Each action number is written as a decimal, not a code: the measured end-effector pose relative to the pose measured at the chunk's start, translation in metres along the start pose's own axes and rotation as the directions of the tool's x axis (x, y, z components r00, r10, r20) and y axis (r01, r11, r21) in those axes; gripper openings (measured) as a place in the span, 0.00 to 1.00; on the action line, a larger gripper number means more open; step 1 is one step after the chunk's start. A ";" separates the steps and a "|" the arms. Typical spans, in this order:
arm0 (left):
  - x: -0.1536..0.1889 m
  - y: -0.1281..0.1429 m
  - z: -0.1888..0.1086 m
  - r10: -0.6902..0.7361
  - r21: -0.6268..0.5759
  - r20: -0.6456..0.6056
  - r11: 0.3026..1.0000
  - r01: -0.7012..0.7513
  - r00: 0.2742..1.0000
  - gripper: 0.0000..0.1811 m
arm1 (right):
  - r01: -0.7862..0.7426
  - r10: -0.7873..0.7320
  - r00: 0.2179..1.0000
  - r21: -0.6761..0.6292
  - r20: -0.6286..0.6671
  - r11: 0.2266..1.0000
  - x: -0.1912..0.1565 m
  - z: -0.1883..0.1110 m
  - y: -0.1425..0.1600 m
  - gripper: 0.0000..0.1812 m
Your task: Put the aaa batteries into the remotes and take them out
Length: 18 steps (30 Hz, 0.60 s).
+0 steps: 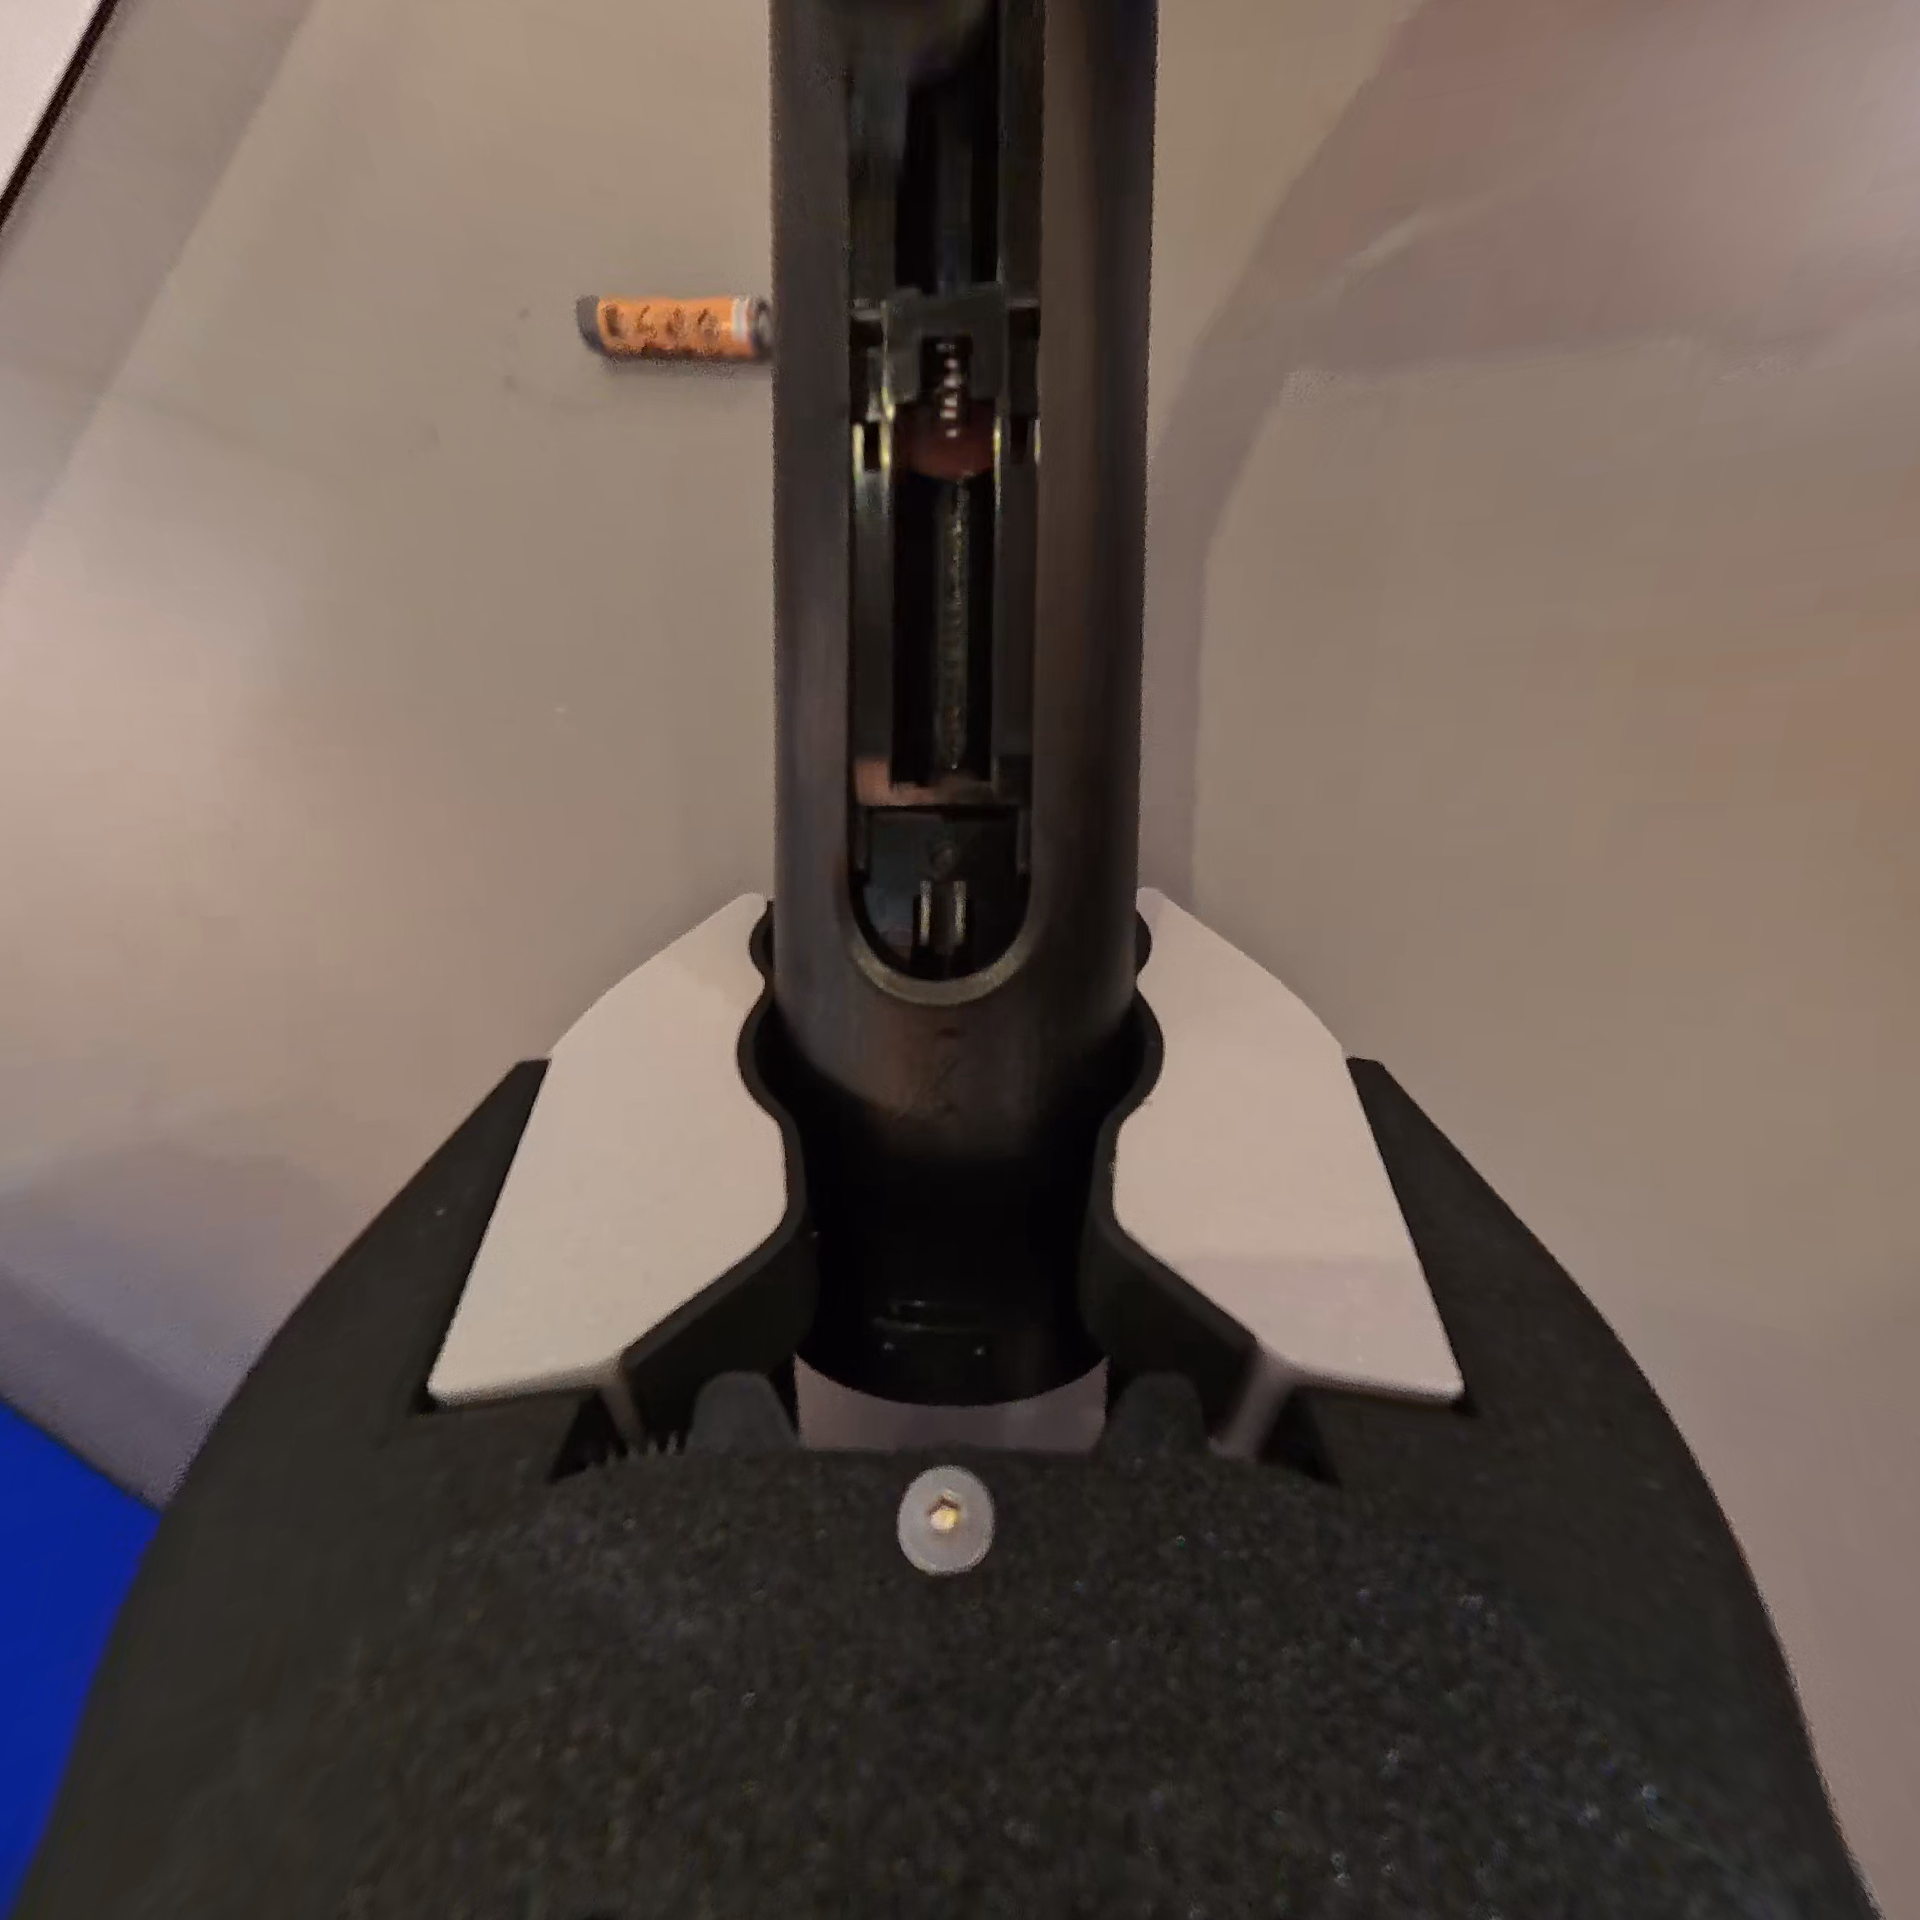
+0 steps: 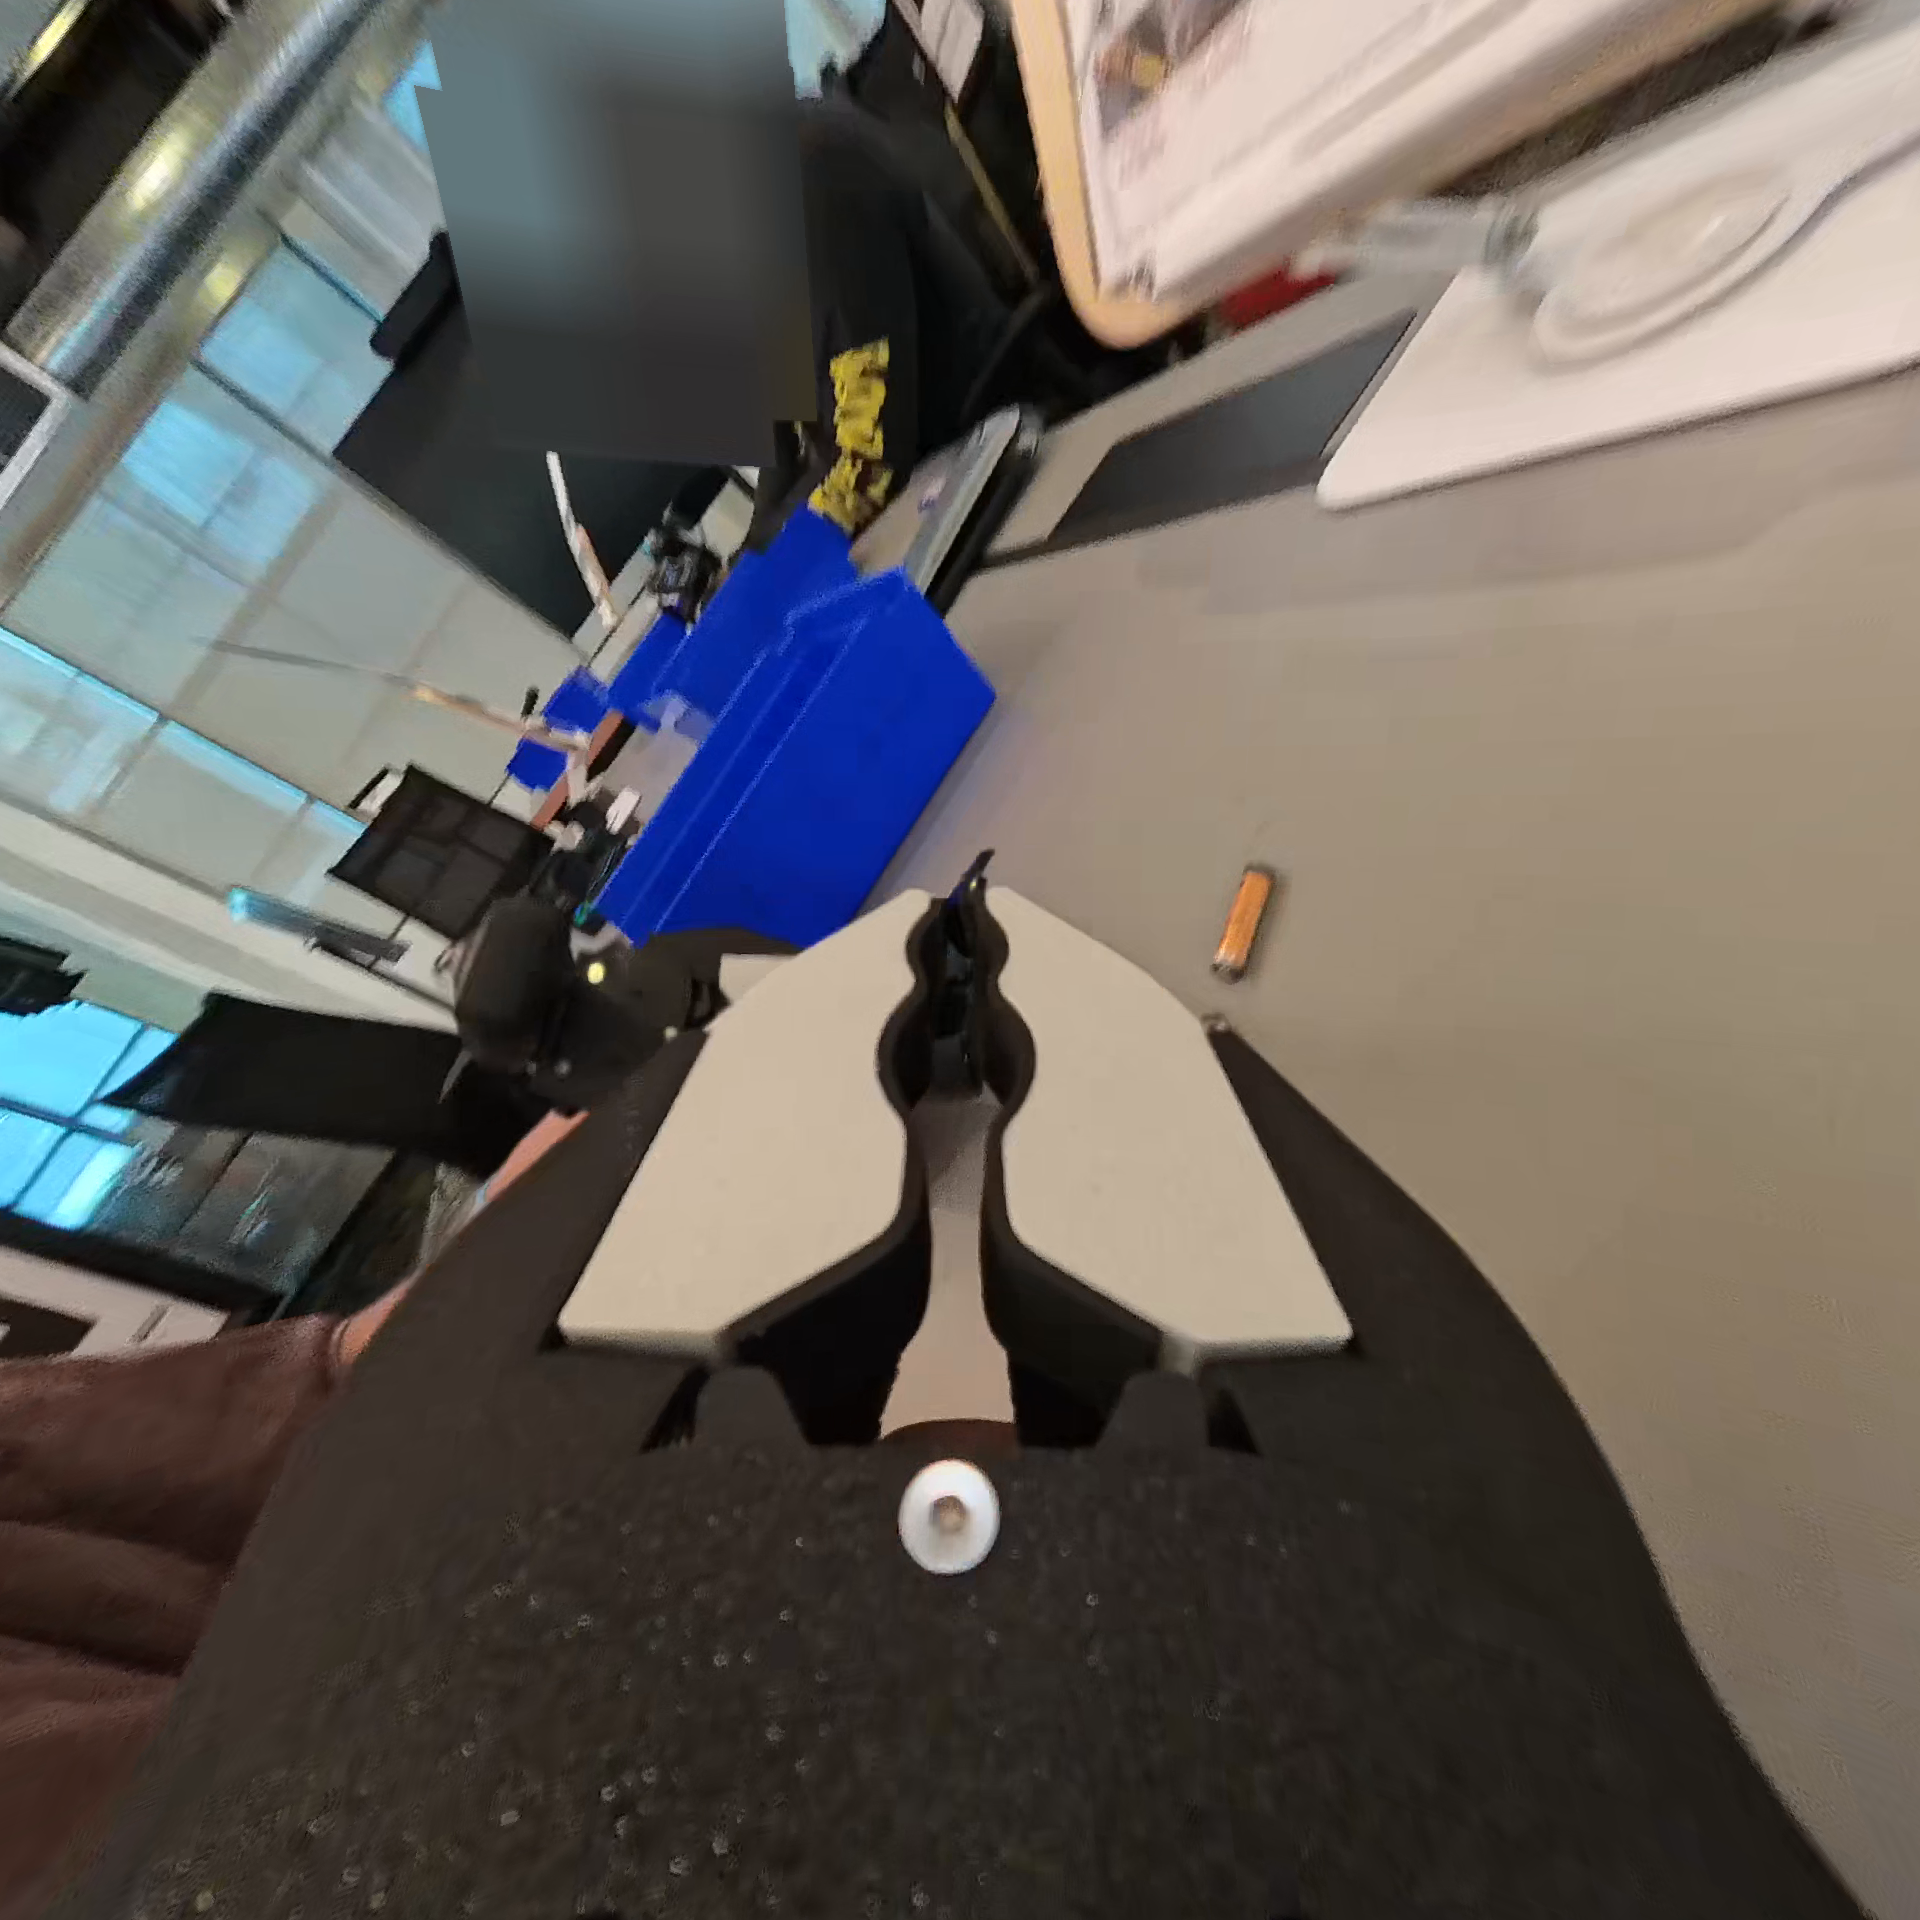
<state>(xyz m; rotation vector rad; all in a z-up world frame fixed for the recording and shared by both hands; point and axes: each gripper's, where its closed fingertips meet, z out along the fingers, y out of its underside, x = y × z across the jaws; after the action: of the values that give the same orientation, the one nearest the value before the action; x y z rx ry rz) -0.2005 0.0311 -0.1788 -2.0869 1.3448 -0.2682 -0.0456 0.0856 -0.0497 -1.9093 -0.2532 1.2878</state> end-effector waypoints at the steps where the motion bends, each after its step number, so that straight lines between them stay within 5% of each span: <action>1: -0.003 0.004 -0.002 -0.012 -0.004 0.010 1.000 0.012 1.000 0.33 | 0.030 -0.028 0.998 0.043 -0.048 0.999 0.002 -0.009 -0.011 0.02; 7: -0.025 0.022 -0.024 -0.170 -0.007 0.078 0.985 0.171 0.982 0.33 | 0.292 -0.240 0.855 0.043 -0.460 0.956 0.036 -0.043 -0.023 0.01; 18: -0.013 0.038 -0.014 -0.199 -0.035 0.079 0.979 0.202 0.977 0.33 | 0.150 -0.076 0.754 0.058 -0.653 0.987 0.087 -0.062 0.059 0.04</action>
<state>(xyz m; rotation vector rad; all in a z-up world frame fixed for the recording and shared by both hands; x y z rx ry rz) -0.2413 0.0261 -0.1883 -2.2489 1.1060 -0.2454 0.0325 0.0639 -0.1417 -2.0840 0.0647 0.4791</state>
